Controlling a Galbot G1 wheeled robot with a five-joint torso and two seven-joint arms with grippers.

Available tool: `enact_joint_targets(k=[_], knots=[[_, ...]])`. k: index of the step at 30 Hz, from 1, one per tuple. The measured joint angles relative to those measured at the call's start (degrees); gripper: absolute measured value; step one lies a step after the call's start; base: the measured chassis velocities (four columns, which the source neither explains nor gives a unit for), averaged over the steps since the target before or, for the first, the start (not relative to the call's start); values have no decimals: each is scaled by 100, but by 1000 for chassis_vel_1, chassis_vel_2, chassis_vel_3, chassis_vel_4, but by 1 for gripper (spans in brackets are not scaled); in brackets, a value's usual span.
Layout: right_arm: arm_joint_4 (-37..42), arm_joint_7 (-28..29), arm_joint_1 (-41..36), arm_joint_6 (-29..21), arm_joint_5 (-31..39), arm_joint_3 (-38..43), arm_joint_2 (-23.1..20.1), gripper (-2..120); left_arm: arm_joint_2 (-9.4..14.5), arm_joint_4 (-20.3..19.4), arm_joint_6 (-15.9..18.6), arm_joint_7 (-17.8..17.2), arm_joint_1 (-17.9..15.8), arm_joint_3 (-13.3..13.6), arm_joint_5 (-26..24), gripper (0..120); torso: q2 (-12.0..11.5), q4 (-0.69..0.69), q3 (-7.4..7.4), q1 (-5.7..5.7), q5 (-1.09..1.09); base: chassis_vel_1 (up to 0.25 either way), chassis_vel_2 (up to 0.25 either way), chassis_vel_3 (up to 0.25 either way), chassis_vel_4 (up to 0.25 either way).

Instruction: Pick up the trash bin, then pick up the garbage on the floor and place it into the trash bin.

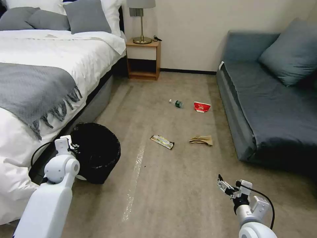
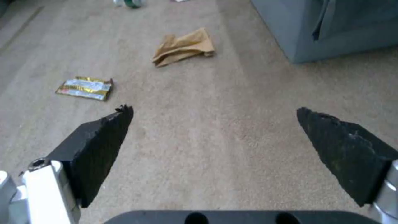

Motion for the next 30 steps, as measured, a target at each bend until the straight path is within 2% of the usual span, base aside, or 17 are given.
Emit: enact_joint_targets(k=[7,11,30], knots=[[-40,-80,-56,195,-50,-76,14,100,80,-400,-250,167,506,-400,351,2,0,1,0,0,-1,0,0,0,0],[-41,-197,-101,389,-63,-128,13,100,87,-531,-396,279,664,-539,627,2,0,1,0,0,-1,0,0,0,0],[56,-522,-348,639,-371,-408,-26,100,10,-766,-742,567,821,-533,944,2,0,0,0,0,-1,0,0,0,0]])
